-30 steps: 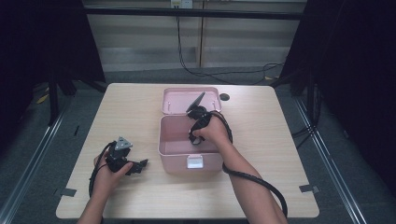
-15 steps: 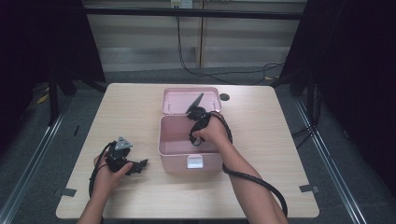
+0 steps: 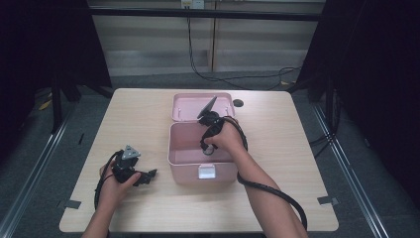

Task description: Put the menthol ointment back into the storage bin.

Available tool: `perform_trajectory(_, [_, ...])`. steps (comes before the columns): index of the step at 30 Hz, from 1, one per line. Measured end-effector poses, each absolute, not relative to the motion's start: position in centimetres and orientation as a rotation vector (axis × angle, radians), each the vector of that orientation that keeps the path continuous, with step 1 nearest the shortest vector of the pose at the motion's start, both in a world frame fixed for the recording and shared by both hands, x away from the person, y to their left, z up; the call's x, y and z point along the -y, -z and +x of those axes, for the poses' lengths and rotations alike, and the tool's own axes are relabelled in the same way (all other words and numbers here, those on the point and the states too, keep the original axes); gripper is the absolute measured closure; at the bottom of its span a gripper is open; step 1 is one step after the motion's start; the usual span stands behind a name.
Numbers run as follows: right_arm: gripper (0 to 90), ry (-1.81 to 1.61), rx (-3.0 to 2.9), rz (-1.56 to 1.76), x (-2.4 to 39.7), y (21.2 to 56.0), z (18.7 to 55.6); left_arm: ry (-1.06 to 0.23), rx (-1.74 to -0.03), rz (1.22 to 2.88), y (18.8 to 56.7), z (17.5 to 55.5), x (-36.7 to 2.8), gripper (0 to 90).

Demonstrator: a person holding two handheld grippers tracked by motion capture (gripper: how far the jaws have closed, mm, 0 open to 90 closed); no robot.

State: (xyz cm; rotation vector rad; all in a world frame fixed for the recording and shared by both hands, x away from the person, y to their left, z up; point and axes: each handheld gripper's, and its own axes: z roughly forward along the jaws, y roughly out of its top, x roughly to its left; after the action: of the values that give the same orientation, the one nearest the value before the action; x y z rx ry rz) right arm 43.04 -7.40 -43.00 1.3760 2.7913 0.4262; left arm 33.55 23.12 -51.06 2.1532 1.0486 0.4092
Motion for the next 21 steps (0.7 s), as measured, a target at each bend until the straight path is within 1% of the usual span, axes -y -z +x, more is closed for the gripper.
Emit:
perform_trajectory(12, [40.7, -0.445, -2.780, 1.362, 8.1, 41.5, 42.6, -0.408, -1.048, 2.154, 51.1, 33.6, -23.1, 3.2])
perform_trajectory(21, [41.2, -0.479, -2.786, 1.325, 8.9, 39.8, 41.7, -0.405, -1.047, 2.158, 51.0, 33.6, -23.1, 3.3])
